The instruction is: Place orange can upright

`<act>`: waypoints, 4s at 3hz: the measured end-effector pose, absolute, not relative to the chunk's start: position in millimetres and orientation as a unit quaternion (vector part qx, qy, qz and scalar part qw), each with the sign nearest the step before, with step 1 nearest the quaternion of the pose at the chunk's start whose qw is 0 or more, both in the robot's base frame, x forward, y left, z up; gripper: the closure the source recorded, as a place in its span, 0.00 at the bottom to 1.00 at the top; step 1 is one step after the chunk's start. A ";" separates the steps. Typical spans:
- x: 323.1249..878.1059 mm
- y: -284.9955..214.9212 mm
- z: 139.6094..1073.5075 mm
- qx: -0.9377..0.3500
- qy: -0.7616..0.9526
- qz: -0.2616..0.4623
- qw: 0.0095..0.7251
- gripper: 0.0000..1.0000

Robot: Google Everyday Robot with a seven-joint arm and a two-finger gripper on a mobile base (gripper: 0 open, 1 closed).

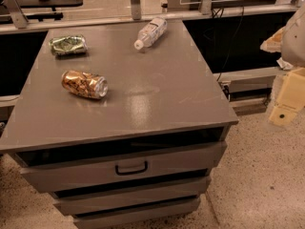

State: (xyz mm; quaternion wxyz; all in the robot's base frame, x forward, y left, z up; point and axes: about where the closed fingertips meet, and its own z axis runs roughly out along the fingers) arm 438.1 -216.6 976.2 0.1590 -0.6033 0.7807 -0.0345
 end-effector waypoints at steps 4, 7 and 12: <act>518.3 -74.3 949.5 -0.605 0.761 0.029 0.232 0.00; 547.6 16.9 945.9 -0.601 0.752 0.061 0.264 0.00; 626.8 207.7 872.1 -0.602 0.766 0.124 0.189 0.00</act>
Offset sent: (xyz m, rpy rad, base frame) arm 0.0300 0.0443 -0.0106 0.1046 0.0006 0.0381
